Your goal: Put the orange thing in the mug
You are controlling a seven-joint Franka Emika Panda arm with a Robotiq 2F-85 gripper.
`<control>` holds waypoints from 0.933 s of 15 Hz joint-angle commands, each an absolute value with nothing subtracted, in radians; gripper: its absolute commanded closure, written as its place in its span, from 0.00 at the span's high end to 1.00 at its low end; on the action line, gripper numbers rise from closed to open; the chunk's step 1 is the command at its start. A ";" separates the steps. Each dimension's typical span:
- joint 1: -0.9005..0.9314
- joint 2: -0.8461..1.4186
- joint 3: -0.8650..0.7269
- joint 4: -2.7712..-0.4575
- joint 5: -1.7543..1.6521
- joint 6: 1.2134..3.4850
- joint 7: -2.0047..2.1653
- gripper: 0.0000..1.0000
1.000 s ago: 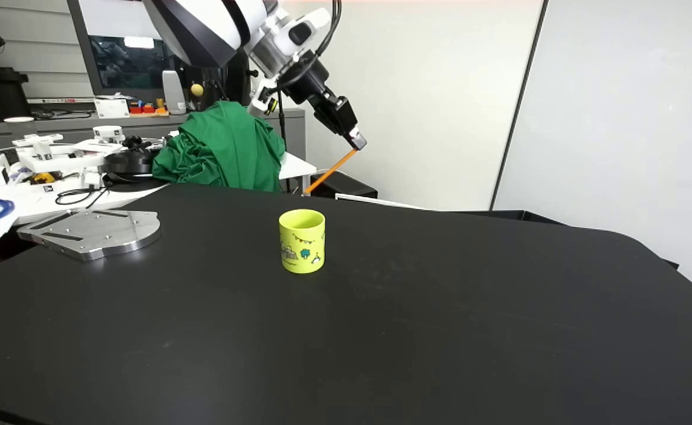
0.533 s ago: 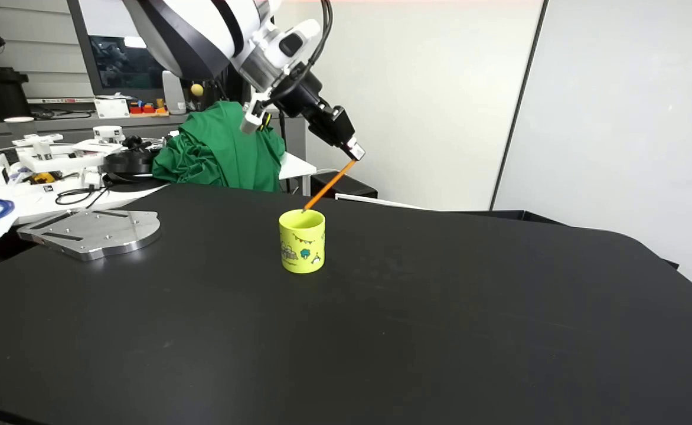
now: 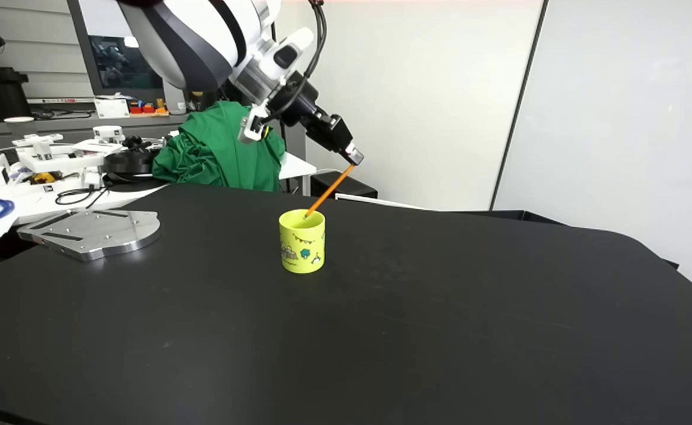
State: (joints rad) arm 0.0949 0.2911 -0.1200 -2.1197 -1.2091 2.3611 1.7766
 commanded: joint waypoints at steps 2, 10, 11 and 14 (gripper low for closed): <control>0.067 0.289 -0.084 -2.138 -1.298 2.423 1.922 0.03; 0.060 0.333 -0.053 -2.158 -1.377 2.461 2.041 0.03; 0.059 0.341 -0.050 -2.161 -1.377 2.463 2.047 0.03; 0.058 0.362 -0.045 -2.161 -1.376 2.457 2.054 0.03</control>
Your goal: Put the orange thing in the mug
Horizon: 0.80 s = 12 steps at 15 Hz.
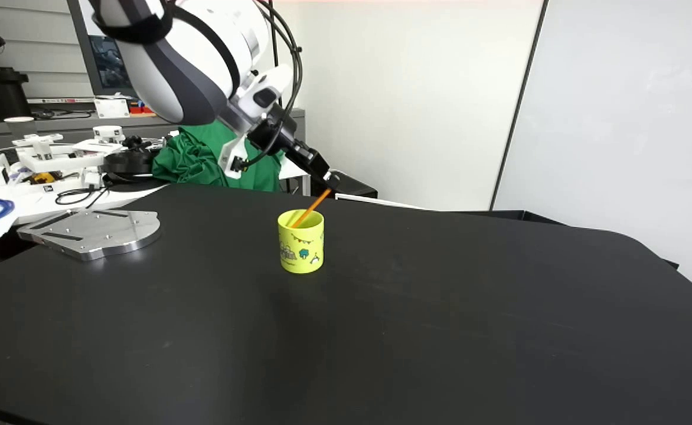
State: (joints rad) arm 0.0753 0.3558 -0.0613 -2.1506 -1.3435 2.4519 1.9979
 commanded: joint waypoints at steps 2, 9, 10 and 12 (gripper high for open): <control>0.056 0.368 -0.042 -2.156 -1.366 2.457 2.055 0.38; 0.047 0.336 -0.028 -2.145 -1.323 2.466 2.049 0.83; 0.044 0.328 -0.026 -2.145 -1.307 2.470 2.037 0.90; 0.033 0.315 -0.017 -2.149 -1.235 2.478 1.984 1.00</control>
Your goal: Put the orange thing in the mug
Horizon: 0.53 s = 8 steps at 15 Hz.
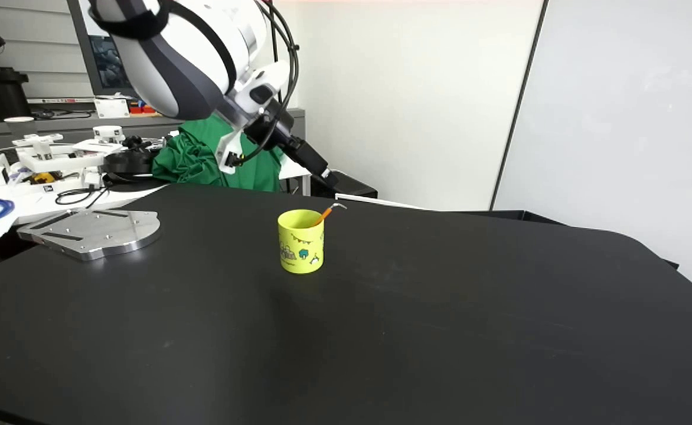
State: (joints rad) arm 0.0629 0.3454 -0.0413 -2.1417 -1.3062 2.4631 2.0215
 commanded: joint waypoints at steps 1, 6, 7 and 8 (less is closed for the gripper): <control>0.050 0.337 -0.027 -2.141 -1.279 2.461 2.011 0.85; 0.047 0.329 -0.024 -2.142 -1.237 2.464 1.993 1.00; 0.046 0.329 -0.024 -2.142 -1.237 2.464 1.993 1.00; 0.046 0.329 -0.024 -2.142 -1.237 2.464 1.993 1.00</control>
